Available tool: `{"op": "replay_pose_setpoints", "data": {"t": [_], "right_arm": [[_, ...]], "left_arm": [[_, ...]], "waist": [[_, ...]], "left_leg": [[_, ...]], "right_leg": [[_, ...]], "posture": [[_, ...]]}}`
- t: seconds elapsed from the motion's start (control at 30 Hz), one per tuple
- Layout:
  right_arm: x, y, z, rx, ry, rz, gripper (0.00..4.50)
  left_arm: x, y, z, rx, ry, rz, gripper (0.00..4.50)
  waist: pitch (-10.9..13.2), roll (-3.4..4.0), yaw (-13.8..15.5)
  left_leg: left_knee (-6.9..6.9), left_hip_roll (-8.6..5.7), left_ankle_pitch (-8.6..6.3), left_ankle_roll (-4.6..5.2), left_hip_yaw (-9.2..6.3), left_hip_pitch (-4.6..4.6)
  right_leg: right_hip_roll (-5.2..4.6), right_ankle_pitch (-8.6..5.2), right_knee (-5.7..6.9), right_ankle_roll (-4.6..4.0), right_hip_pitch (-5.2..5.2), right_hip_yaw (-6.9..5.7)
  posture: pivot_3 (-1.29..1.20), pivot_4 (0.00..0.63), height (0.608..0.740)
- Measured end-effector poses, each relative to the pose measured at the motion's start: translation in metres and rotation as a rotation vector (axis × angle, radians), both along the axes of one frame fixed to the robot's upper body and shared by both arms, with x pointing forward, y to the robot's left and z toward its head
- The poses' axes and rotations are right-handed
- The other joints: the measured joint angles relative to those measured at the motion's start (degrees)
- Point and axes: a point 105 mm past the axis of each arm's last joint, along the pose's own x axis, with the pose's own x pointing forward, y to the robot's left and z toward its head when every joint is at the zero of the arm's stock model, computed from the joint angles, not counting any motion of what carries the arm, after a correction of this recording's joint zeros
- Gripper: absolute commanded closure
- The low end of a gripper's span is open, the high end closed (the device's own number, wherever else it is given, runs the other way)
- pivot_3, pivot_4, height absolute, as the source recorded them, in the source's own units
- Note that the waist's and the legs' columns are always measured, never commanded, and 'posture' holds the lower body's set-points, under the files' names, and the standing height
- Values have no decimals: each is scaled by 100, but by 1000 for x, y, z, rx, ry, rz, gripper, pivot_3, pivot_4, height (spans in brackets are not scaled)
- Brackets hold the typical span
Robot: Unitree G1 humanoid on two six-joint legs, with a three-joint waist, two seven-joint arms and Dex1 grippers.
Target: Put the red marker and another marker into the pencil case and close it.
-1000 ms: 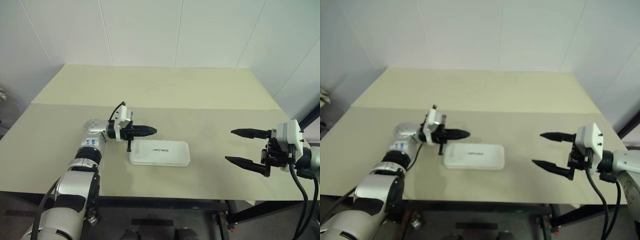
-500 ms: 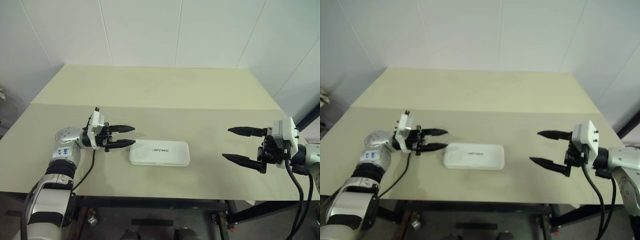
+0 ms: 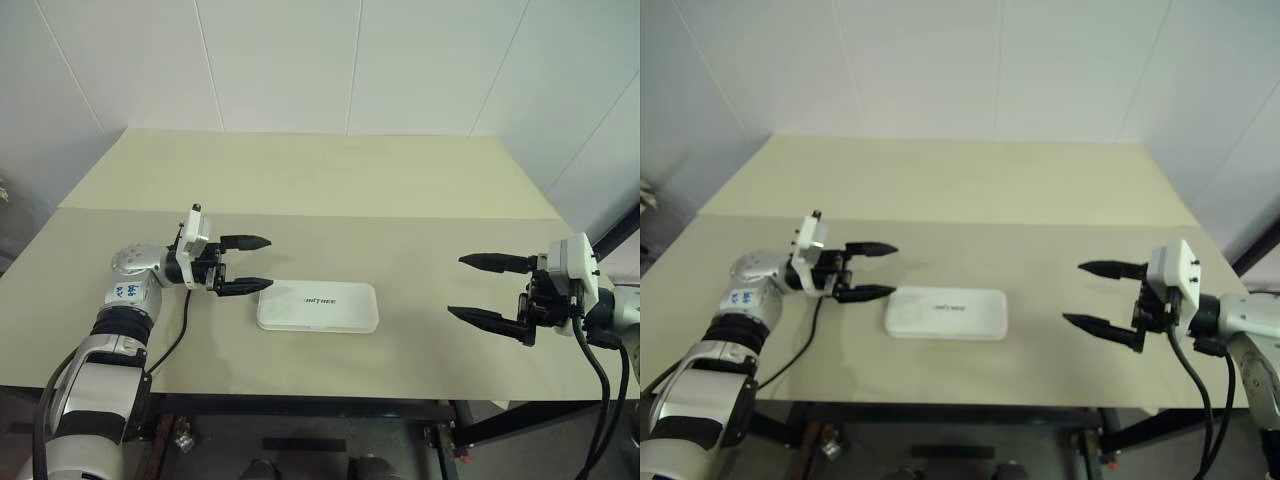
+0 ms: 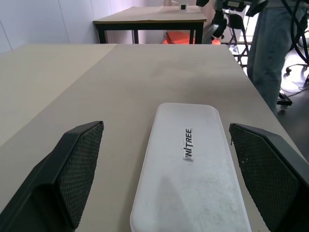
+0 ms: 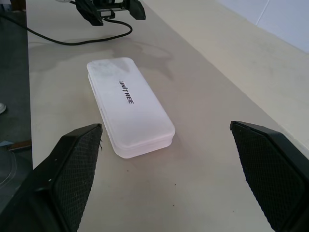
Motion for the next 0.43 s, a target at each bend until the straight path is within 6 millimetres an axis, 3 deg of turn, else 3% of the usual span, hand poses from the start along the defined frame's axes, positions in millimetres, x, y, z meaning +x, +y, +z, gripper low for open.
{"op": "replay_pose_setpoints", "data": {"t": [0.2,0.43], "right_arm": [[-4,-9,-1,-3,4,-42,0],[-11,-5,4,19,-29,-71,0]], "left_arm": [[5,-2,7,-19,-44,11,44],[5,-16,1,0,-26,-33,44]], "waist": [[0,-1,22],[1,-2,22]], "left_leg": [[1,-2,0,0,0,-4],[-1,0,-1,0,-3,-5]], "right_leg": [[-1,0,-2,-1,-1,0],[2,-1,-2,-1,-2,-2]], "posture": [[0,150,740],[0,150,740]]}}
